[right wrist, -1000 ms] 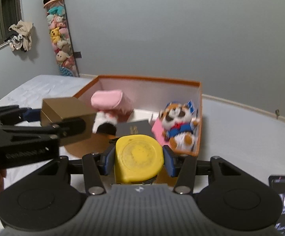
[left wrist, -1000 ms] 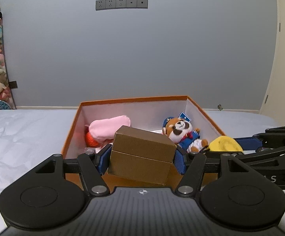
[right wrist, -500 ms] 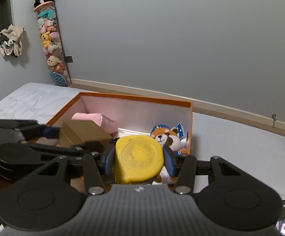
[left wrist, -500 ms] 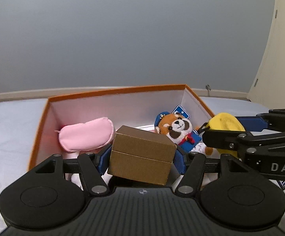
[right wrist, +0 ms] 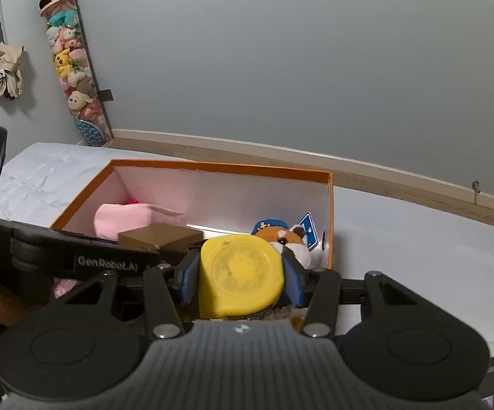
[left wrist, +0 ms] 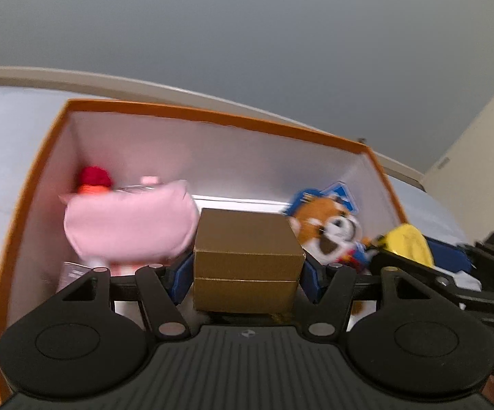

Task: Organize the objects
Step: 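Lower both items into the shoebox and open both grippers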

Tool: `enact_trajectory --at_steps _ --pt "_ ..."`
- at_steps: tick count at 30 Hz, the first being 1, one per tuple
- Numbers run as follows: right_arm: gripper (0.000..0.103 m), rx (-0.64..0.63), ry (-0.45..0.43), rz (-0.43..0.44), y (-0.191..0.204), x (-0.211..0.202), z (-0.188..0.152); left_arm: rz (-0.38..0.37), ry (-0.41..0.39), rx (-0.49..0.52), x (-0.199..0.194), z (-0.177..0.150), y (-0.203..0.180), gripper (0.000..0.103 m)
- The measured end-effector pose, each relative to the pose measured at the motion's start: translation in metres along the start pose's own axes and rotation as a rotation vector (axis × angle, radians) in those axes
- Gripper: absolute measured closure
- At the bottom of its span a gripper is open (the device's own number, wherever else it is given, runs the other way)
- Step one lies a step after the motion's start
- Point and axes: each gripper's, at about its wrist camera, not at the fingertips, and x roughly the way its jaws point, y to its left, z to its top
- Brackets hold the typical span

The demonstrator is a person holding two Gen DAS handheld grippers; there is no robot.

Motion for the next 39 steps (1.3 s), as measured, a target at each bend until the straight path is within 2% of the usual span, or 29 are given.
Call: enact_trajectory --at_steps 2,5,9,10,14,21,24,28,35,37,39 --pt "0.051 -0.007 0.01 -0.004 0.002 0.006 0.001 0.04 -0.018 -0.004 -0.001 0.002 0.007 0.033" --pt "0.051 -0.023 0.031 -0.008 0.007 0.017 0.006 0.034 -0.04 0.027 0.0 0.005 0.01 0.033" --pt "0.051 -0.062 0.068 -0.007 0.018 0.036 0.014 0.138 -0.058 0.196 0.006 0.001 -0.012 0.033" --pt "0.051 -0.068 0.076 -0.013 0.019 0.04 0.016 0.164 -0.057 0.207 0.009 0.002 -0.012 0.033" --pt "0.051 -0.073 0.099 -0.026 0.018 0.053 0.024 0.128 -0.033 0.126 0.013 0.002 0.0 0.033" --pt "0.051 -0.025 0.124 -0.05 0.01 0.071 0.034 0.077 -0.046 -0.013 0.014 0.0 0.022 0.033" --pt "0.051 0.006 0.124 -0.059 0.006 0.076 0.038 0.065 -0.042 0.002 0.018 -0.001 0.025 0.033" --pt "0.051 -0.015 0.116 -0.086 0.011 0.082 0.041 0.073 -0.043 0.013 0.02 -0.006 0.025 0.033" --pt "0.049 0.044 0.127 -0.052 0.007 0.09 0.044 0.084 -0.044 0.036 0.042 0.005 0.014 0.033" --pt "0.033 0.046 0.114 -0.06 0.01 0.088 0.044 0.087 -0.044 0.045 0.035 0.008 0.006 0.032" --pt "0.031 0.039 0.099 -0.053 0.013 0.085 0.044 0.076 -0.048 0.035 0.036 0.006 0.006 0.031"
